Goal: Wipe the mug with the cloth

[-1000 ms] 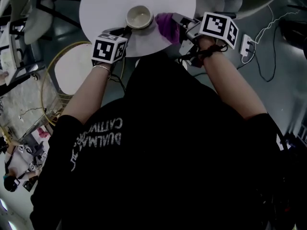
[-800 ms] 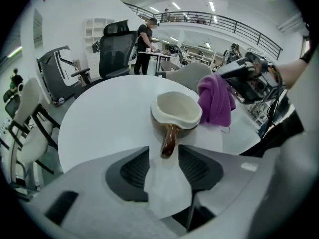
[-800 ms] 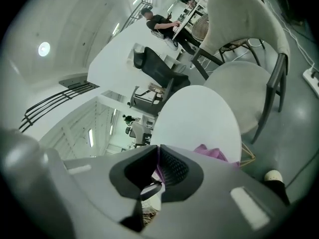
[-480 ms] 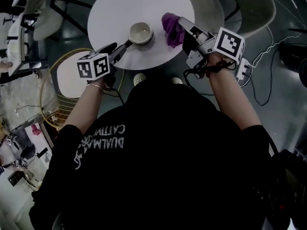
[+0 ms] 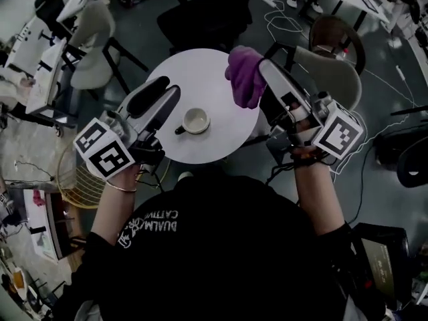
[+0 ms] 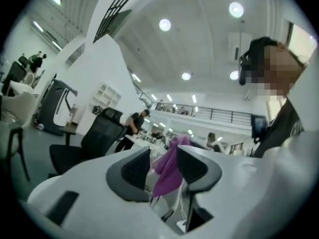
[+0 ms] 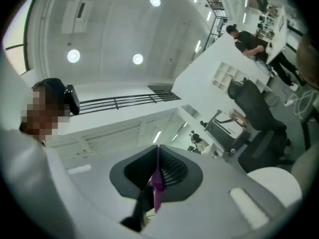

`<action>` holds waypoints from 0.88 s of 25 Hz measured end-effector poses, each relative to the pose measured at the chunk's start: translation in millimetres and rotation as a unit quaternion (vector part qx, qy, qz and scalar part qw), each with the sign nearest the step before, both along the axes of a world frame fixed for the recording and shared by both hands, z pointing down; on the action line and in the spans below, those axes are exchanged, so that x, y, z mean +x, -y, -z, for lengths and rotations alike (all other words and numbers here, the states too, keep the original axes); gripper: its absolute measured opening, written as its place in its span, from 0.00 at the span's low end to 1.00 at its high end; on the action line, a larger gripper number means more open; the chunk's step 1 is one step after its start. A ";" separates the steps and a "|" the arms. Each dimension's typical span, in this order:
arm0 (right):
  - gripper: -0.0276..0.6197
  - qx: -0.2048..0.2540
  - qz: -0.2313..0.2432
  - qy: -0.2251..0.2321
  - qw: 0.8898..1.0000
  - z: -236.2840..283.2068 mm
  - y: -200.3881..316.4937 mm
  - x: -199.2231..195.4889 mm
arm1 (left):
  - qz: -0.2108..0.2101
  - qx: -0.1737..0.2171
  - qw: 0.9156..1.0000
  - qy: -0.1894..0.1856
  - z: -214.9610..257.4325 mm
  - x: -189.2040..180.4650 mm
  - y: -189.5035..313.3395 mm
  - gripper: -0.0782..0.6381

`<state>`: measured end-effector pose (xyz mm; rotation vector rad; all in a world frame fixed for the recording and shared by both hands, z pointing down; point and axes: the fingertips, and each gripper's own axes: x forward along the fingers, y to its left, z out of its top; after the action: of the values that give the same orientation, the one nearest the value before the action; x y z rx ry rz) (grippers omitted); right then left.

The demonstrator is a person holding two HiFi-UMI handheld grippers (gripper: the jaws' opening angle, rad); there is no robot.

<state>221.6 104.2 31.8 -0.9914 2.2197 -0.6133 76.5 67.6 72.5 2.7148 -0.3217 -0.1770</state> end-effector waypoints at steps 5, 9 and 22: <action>0.08 0.079 0.033 -0.053 0.995 53.3 -26.3 -7.0 | -0.017 0.138 0.989 -0.055 106.6 26.0 -58.4 0.31; 0.08 0.087 0.055 -0.052 0.993 66.0 -31.7 -17.6 | 0.028 0.155 0.988 -0.010 107.3 22.6 -63.0 0.29; 0.08 0.072 0.067 -0.056 0.994 41.0 -29.9 -7.2 | 0.044 0.102 0.993 0.030 59.9 33.0 -60.3 0.28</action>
<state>214.4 134.1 -9.3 -0.8265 2.4066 -0.4594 109.5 127.8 12.6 2.9136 -0.4638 -0.1600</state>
